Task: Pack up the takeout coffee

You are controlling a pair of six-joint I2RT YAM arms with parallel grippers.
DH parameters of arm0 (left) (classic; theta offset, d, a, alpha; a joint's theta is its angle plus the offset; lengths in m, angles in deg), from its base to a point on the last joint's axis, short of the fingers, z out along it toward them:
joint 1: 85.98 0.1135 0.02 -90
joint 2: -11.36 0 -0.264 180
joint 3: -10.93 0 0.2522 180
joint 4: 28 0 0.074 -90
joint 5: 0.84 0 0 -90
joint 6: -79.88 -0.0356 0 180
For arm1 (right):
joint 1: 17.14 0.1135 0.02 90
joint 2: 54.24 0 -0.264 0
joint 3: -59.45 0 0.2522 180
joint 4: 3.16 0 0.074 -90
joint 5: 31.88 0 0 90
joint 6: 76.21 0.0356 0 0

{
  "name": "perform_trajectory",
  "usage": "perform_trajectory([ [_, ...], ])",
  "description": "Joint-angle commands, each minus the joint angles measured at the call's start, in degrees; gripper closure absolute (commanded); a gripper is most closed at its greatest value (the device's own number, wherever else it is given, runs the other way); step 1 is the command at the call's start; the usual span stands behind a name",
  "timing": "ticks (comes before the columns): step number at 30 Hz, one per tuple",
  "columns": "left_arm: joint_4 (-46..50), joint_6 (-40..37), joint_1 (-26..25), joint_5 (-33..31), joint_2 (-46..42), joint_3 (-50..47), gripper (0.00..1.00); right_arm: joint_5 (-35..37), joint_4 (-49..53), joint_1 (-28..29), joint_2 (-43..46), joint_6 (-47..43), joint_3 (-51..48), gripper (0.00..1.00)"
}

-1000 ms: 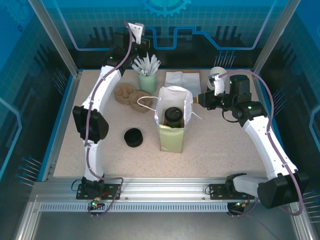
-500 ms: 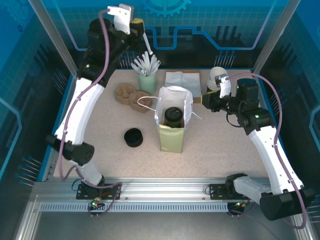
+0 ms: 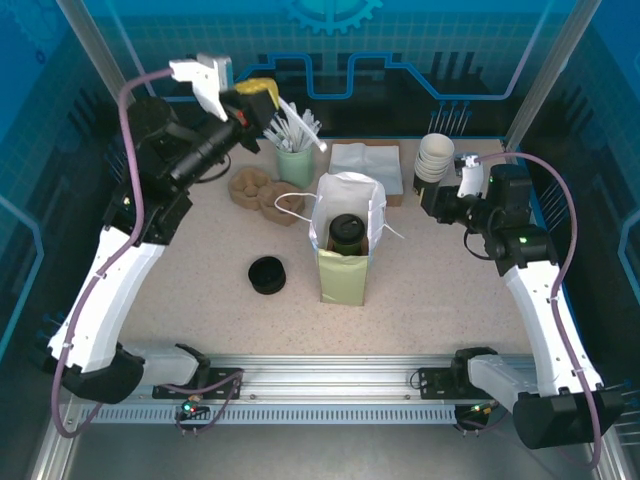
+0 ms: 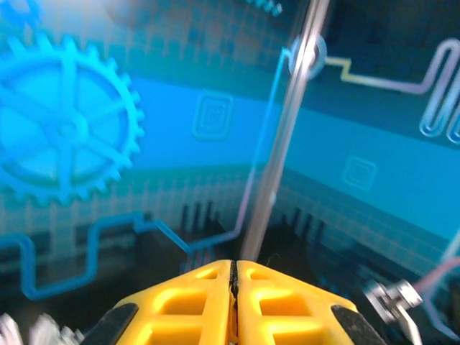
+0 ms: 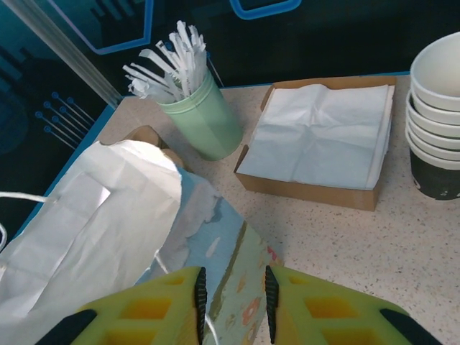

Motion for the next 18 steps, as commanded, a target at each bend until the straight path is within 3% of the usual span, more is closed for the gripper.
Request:
perform_trajectory([
  [1,-4.42,6.98,-1.12,7.68,-2.90,-6.99,0.89,-1.83,0.05,-0.94,0.65,0.94,-0.39,0.69],
  [4,-1.43,6.89,-2.81,10.34,-4.49,-10.58,0.89,-3.15,0.18,-0.96,0.64,0.61,-0.22,0.68],
  [10,-7.51,6.50,-3.83,16.17,-8.77,-23.23,0.87,-4.89,-0.42,-0.92,0.56,1.15,-0.64,0.68],
  [18,-12.64,-1.82,-6.96,20.10,-8.25,-32.58,0.83,-6.23,-1.66,-0.97,0.24,0.38,-1.85,0.68],
])
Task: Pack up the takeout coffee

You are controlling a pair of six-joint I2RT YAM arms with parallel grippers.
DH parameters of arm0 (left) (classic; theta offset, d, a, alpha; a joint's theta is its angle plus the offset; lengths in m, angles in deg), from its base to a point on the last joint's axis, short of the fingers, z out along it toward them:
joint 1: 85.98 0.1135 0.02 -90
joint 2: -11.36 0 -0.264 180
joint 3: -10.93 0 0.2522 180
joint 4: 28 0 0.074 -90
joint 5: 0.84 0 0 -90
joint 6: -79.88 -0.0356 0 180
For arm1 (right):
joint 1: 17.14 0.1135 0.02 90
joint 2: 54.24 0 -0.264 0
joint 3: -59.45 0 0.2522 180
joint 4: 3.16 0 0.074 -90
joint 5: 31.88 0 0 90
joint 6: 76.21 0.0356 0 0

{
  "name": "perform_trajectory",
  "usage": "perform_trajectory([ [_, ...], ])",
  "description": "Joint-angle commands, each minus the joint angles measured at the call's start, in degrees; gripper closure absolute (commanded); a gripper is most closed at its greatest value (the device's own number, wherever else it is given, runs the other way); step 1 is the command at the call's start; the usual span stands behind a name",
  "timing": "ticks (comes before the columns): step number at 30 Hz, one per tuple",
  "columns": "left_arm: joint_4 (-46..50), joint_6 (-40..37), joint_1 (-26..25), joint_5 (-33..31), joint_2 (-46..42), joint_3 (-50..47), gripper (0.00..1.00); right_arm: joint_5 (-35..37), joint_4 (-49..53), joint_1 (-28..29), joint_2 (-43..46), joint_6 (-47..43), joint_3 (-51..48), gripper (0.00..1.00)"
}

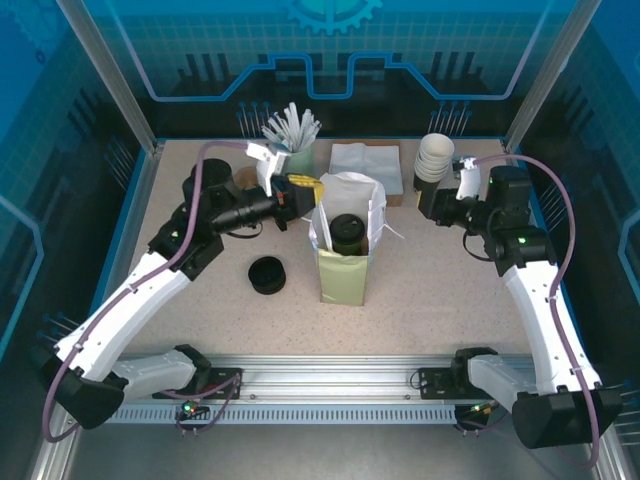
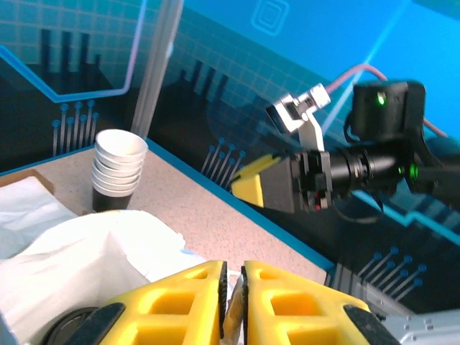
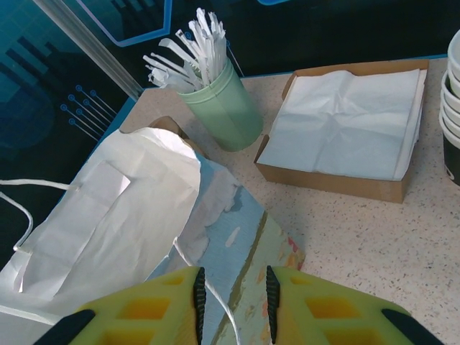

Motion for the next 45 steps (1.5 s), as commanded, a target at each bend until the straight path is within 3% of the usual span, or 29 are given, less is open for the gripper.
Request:
perform_trajectory([
  [1,-5.80,-4.45,-1.00,3.42,-0.71,-4.00,0.82,-1.36,-1.03,-0.62,0.31,-0.73,-0.36,0.68],
  [6,-11.73,-4.60,-1.03,3.71,-1.69,-10.25,0.81,0.06,-1.13,-0.61,0.85,-0.76,-0.21,0.68],
  [7,-11.54,-4.49,-1.03,3.70,-1.73,-10.24,0.78,-0.16,-1.26,-0.64,0.79,-0.61,-0.22,0.68],
  [9,-8.57,-5.37,-1.02,3.31,-1.76,-8.56,0.59,-0.66,-1.48,-0.58,0.33,-0.60,-0.05,0.68],
  [14,-1.11,-7.42,-1.05,-4.98,-4.06,-4.35,0.46,1.55,-1.04,-0.52,-2.50,0.52,2.06,0.67],
  [20,15.07,-3.80,-0.96,-25.00,-4.96,1.43,0.43,5.84,2.35,1.08,-10.82,4.34,10.63,0.63],
  [24,21.10,0.71,-0.59,-30.05,-5.20,2.28,0.38,8.38,2.67,4.13,-18.16,4.85,17.57,0.60],
  [30,26.16,3.01,1.01,-31.47,-7.15,1.36,0.38,13.46,6.60,8.95,-30.97,4.03,30.89,0.60],
  [37,26.15,8.54,2.19,-31.42,-14.34,-0.81,0.48,20.11,7.56,11.64,-42.93,4.15,41.51,0.58],
  [45,31.62,6.54,2.64,-33.61,-14.17,1.03,0.44,26.04,10.82,13.73,-58.38,2.03,55.39,0.55],
])
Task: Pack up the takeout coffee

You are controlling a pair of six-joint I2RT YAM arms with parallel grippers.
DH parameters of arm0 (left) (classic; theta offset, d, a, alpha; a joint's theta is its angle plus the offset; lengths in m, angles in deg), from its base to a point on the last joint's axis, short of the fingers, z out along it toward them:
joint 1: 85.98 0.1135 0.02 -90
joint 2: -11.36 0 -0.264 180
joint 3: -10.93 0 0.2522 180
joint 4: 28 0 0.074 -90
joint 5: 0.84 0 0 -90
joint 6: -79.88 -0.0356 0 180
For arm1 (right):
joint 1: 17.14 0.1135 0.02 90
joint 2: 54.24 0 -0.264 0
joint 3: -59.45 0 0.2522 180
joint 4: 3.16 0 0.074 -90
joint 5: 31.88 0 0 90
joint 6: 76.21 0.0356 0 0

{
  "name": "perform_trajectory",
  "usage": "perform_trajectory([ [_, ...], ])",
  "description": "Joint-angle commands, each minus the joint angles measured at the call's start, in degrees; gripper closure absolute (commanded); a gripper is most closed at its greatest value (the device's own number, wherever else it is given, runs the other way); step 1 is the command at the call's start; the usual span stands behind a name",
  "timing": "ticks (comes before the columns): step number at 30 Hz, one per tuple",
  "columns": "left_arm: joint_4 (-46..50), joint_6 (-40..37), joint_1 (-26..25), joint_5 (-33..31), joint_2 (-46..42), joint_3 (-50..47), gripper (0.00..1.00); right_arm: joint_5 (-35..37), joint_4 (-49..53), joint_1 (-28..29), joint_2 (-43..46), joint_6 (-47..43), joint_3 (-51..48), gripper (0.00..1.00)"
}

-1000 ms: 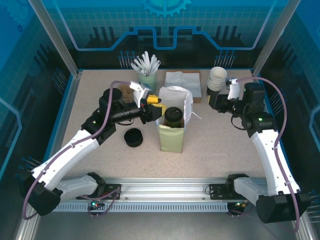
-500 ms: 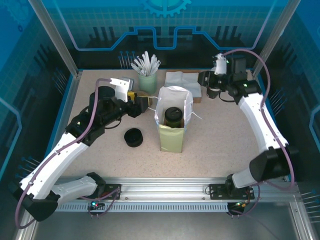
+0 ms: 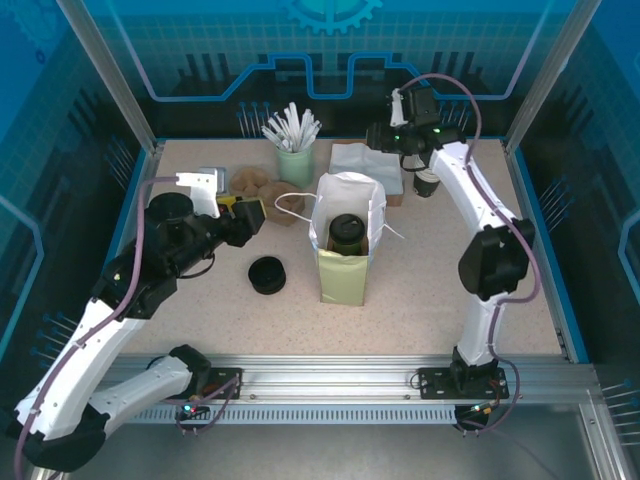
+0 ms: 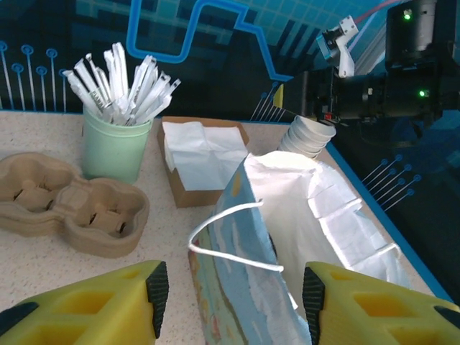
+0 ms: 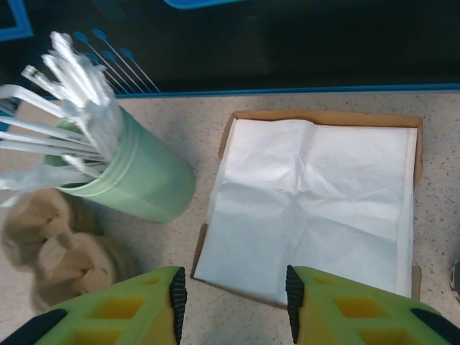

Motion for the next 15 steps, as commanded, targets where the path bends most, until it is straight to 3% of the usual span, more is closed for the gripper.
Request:
perform_trajectory([
  [1,3.47,0.54,0.48,-1.21,1.12,1.30,0.44,3.93,2.94,1.25,-4.85,-1.18,5.14,0.54],
  [15,6.81,0.83,0.61,-1.35,1.53,2.64,0.40,10.31,5.90,1.87,-21.73,-3.00,17.59,0.47],
])
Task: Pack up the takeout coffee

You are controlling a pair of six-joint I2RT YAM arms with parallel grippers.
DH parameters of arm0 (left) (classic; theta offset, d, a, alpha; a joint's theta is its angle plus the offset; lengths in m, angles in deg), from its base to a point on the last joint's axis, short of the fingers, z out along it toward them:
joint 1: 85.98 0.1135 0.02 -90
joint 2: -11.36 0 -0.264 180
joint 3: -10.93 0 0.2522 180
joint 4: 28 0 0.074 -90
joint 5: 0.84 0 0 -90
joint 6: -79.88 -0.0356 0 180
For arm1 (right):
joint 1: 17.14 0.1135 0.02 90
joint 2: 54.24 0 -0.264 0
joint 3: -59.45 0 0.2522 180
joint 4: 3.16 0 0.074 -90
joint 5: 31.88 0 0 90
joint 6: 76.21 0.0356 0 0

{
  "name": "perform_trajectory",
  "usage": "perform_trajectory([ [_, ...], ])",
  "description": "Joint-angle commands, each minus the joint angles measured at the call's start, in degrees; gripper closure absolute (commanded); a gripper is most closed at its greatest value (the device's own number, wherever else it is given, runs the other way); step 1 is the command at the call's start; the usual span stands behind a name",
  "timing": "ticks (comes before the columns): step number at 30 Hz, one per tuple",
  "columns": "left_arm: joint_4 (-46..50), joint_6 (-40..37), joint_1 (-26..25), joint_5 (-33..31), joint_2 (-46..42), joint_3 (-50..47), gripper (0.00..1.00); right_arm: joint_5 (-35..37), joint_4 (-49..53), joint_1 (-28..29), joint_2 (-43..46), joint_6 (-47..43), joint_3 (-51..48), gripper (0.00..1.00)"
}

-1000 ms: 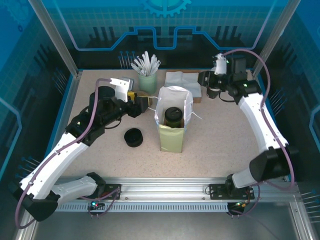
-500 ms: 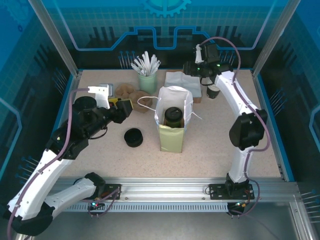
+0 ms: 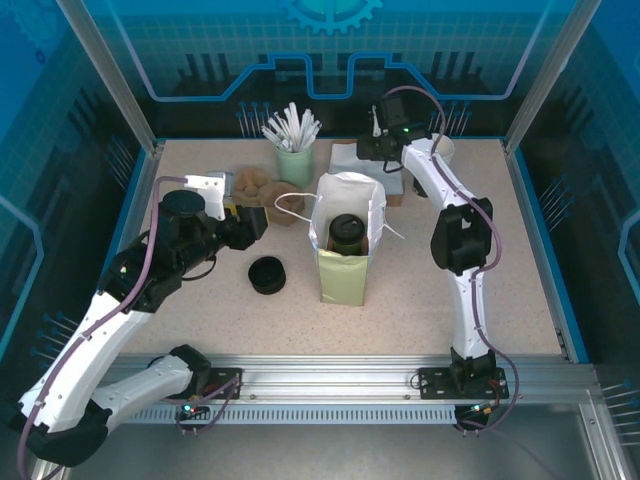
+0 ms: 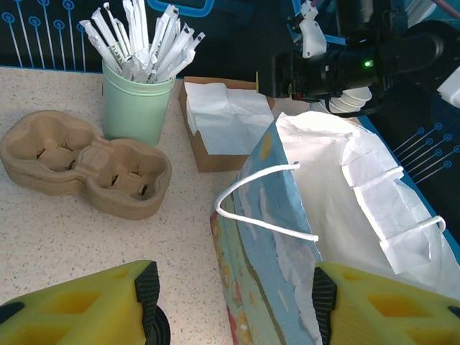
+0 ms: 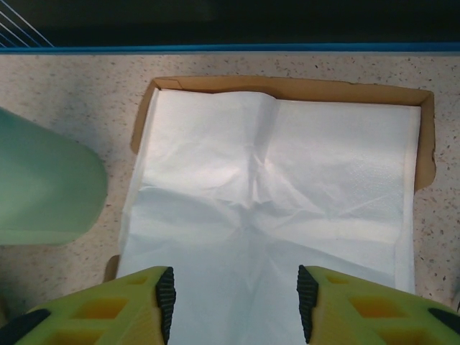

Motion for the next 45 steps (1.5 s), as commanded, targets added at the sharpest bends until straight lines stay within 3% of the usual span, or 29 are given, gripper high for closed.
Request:
perform_trajectory([
  [1,1.56,0.82,0.42,-0.43,-0.05,2.02,0.40,2.09,2.06,0.56,-4.00,-0.82,4.21,0.48],
  [15,3.44,1.41,0.38,-0.39,0.50,3.43,0.38,3.96,3.63,1.20,-14.87,-4.88,12.96,0.35],
  [28,4.19,0.82,0.39,-0.04,1.47,4.31,0.38,5.39,4.83,1.15,-19.68,-4.70,14.78,0.35],
  [37,3.97,0.72,0.44,-0.21,1.68,3.52,0.37,4.27,4.58,0.98,-20.77,-4.51,14.82,0.46],
  [43,3.54,0.96,0.45,0.83,1.56,3.20,0.37,3.56,3.98,0.48,-19.58,-3.58,14.96,0.62],
  [45,3.60,1.03,0.46,0.84,1.47,3.09,0.37,3.57,3.70,0.36,-19.20,-3.97,15.11,0.73],
])
